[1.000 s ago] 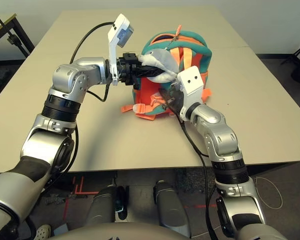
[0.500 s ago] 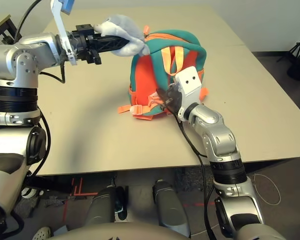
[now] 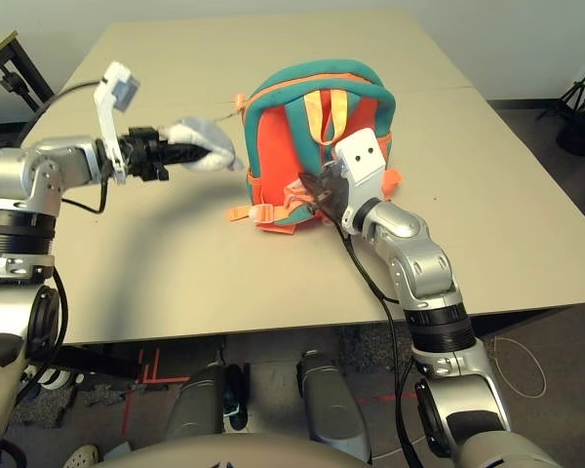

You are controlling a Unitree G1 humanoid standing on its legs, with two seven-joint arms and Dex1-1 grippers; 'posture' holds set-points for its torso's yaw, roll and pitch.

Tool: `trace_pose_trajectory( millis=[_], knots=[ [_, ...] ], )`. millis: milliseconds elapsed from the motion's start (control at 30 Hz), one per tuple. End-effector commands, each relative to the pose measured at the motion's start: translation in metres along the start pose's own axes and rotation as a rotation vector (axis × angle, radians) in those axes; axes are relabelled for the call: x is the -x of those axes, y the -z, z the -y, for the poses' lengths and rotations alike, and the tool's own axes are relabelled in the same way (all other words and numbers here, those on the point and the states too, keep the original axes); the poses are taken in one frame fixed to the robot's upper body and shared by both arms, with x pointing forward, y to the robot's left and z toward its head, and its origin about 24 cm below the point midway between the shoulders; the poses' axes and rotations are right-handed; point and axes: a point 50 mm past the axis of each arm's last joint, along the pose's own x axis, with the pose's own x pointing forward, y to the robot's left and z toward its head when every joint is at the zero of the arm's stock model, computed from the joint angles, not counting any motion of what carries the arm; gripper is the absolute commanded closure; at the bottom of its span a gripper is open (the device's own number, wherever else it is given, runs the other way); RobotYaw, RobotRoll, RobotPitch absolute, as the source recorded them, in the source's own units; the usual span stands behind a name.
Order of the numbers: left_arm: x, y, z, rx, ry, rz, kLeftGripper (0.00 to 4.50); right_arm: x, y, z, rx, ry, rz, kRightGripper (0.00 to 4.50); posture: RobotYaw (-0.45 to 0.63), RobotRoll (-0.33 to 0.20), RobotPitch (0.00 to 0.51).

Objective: Put the pencil case into the backpack and zip it.

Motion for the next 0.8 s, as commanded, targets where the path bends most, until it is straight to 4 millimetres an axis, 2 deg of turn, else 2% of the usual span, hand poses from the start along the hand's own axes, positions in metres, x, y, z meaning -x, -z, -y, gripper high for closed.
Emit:
trace_pose_trajectory(
  millis=[33, 133, 333, 667, 800],
  knots=[
    [-0.008, 0.031, -0.007, 0.058, 0.011, -0.141, 4.03, -0.001, 0.007, -0.001, -0.004, -0.013, -0.036, 3.98, -0.20, 0.000, 0.098],
    [-0.013, 0.046, -0.006, 0.064, 0.064, -0.230, 4.03, -0.001, 0.007, -0.001, -0.003, -0.013, -0.037, 3.98, -0.20, 0.000, 0.097],
    [-0.020, 0.061, -0.006, 0.040, 0.116, -0.360, 4.03, -0.002, 0.006, 0.000, 0.001, -0.011, -0.037, 3.98, -0.20, 0.000, 0.097],
    [-0.031, 0.024, -0.008, -0.028, 0.064, -0.088, 4.03, -0.001, 0.004, 0.004, 0.008, 0.002, -0.032, 3.98, -0.21, 0.000, 0.096],
    [-0.032, 0.014, -0.005, -0.059, 0.036, -0.010, 2.69, -0.002, 0.003, 0.005, 0.012, 0.008, -0.030, 3.98, -0.20, 0.000, 0.097]
  ],
)
